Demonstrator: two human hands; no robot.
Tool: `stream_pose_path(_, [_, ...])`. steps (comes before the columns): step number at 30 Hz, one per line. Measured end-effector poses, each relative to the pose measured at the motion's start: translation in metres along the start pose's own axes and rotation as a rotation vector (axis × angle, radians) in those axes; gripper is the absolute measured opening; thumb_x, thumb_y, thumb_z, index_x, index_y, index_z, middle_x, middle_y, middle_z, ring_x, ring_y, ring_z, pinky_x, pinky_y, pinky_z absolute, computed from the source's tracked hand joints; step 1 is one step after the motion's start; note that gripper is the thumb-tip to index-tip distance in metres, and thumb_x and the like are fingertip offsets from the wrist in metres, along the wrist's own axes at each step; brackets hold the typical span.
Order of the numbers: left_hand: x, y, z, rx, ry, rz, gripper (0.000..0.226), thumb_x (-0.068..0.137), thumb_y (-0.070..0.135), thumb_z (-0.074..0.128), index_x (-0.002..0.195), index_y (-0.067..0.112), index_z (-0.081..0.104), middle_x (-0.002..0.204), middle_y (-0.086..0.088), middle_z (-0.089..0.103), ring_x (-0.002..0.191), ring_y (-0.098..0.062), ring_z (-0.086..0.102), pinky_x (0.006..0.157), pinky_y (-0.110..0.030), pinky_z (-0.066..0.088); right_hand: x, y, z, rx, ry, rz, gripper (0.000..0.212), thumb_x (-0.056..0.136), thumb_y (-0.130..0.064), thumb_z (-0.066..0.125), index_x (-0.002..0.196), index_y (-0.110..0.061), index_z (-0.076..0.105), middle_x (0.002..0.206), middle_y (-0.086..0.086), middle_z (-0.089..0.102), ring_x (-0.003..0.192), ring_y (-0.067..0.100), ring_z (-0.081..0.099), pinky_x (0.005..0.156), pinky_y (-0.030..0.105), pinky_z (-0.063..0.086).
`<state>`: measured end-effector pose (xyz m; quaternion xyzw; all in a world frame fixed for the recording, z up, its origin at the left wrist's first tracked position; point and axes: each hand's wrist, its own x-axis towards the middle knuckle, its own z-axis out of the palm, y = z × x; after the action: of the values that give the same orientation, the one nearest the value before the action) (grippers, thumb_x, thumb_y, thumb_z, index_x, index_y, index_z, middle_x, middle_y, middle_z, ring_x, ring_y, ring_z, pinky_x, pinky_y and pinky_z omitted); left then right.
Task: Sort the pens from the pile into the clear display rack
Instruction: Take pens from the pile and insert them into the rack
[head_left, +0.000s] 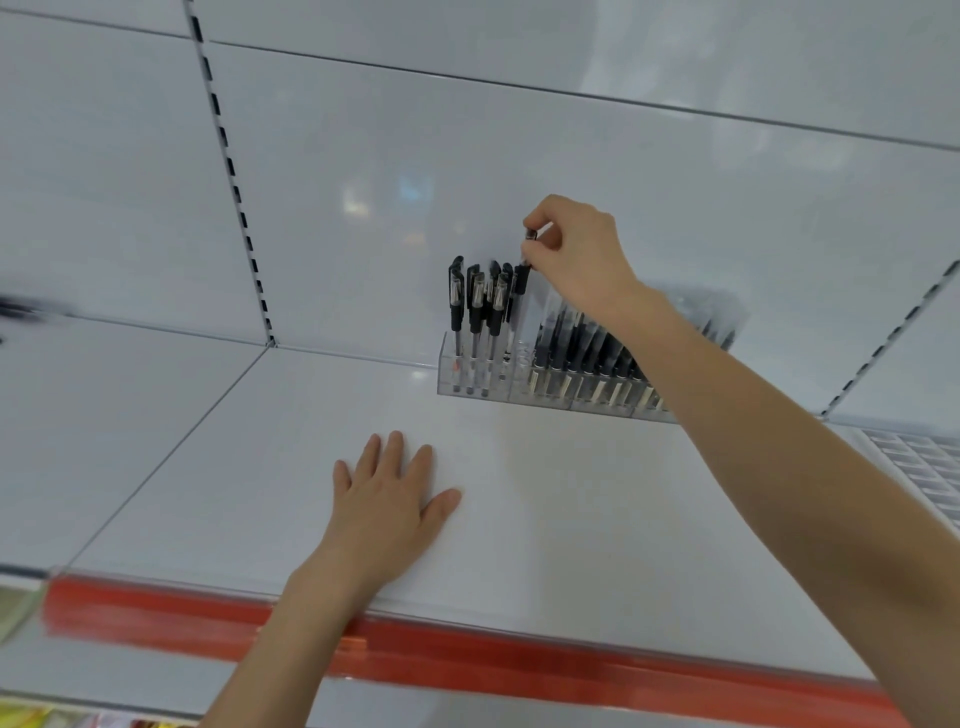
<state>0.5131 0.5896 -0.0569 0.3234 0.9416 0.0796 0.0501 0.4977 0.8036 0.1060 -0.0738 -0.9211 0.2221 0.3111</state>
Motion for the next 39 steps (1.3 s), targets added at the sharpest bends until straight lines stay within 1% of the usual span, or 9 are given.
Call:
stream_pose_path(10, [-0.002,0.001,-0.005,-0.023,-0.022,-0.005,0.106,0.053,0.069,-0.015,0.145,0.026,0.014,0.157,-0.008,0.002,0.144,-0.029,-0.002,0.113,-0.05,0.006,0.003,-0.01,-0.003,-0.059,-0.057,-0.003,0.018,0.087,-0.003,0.048,0.101,-0.001,0.059,0.1,0.014,0.064,0.092,0.027,0.061,0.083,0.03,0.047])
stream_pose_path(14, [-0.003,0.001,-0.005,-0.021,-0.013,0.002,0.105,0.054,0.07,-0.014,0.144,0.026,0.017,0.157,-0.006,0.005,0.144,-0.028,0.001,0.113,-0.049,0.009,-0.006,-0.006,0.006,-0.241,-0.184,0.034,0.021,0.09,-0.002,0.045,0.097,0.011,0.061,0.104,0.023,0.064,0.096,0.033,0.061,0.083,0.032,0.048])
stream_pose_path(20, [-0.001,0.0,-0.006,-0.048,-0.009,0.0,0.068,0.087,0.065,0.021,0.14,0.023,0.026,0.155,-0.007,0.013,0.144,-0.027,0.006,0.112,-0.048,0.012,-0.01,-0.007,0.008,-0.298,-0.235,-0.012,0.028,0.094,-0.007,0.039,0.094,0.006,0.064,0.097,0.02,0.067,0.088,0.031,0.061,0.083,0.031,0.044])
stream_pose_path(22, [-0.003,0.0,-0.01,-0.076,0.001,0.006,0.064,0.088,0.063,0.027,0.135,0.02,0.035,0.152,-0.008,0.021,0.143,-0.027,0.011,0.112,-0.047,0.015,-0.016,-0.005,0.005,-0.276,-0.21,-0.024,0.027,0.095,-0.01,0.039,0.105,0.004,0.06,0.104,0.02,0.064,0.097,0.031,0.058,0.085,0.029,0.039])
stream_pose_path(24, [-0.006,-0.001,-0.017,-0.133,0.005,0.003,0.053,0.093,0.051,0.036,0.132,0.015,0.042,0.148,-0.008,0.029,0.141,-0.025,0.018,0.112,-0.044,0.017,-0.027,-0.006,-0.003,-0.218,-0.193,-0.045,0.033,0.096,-0.014,0.04,0.126,-0.002,0.049,0.126,0.016,0.056,0.116,0.028,0.05,0.098,0.029,0.034])
stream_pose_path(27, [-0.014,-0.008,-0.032,-0.192,0.069,0.001,0.059,0.088,0.053,0.034,0.128,0.013,0.049,0.139,-0.009,0.044,0.131,-0.025,0.038,0.107,-0.038,0.03,-0.041,-0.009,-0.015,-0.2,-0.226,-0.07,0.041,0.097,-0.019,0.041,0.137,-0.01,0.039,0.143,0.006,0.042,0.133,0.021,0.036,0.109,0.026,0.021])
stream_pose_path(31, [-0.035,-0.031,-0.054,-0.228,0.227,-0.021,0.058,0.088,0.05,0.04,0.132,0.014,0.049,0.137,-0.009,0.049,0.123,-0.027,0.048,0.103,-0.037,0.035,-0.054,-0.023,-0.023,-0.215,-0.283,-0.094,0.042,0.095,-0.022,0.045,0.136,-0.013,0.041,0.143,0.004,0.042,0.133,0.019,0.034,0.109,0.026,0.022])
stream_pose_path(34, [-0.065,-0.062,-0.068,-0.245,0.33,-0.075,0.048,0.092,0.04,0.05,0.132,0.013,0.049,0.135,-0.007,0.051,0.122,-0.025,0.049,0.102,-0.033,0.033,-0.066,-0.046,-0.015,-0.144,-0.301,-0.1,0.041,0.094,-0.024,0.049,0.133,-0.014,0.045,0.139,0.003,0.047,0.129,0.019,0.04,0.105,0.025,0.027])
stream_pose_path(39, [-0.146,-0.132,-0.079,-0.278,0.418,-0.232,0.045,0.091,0.032,0.052,0.132,0.013,0.049,0.133,-0.008,0.053,0.123,-0.023,0.048,0.101,-0.03,0.032,-0.087,-0.127,0.036,0.054,-0.343,-0.178,0.038,0.092,-0.025,0.053,0.128,-0.015,0.05,0.128,-0.001,0.056,0.12,0.012,0.048,0.09,0.008,0.025])
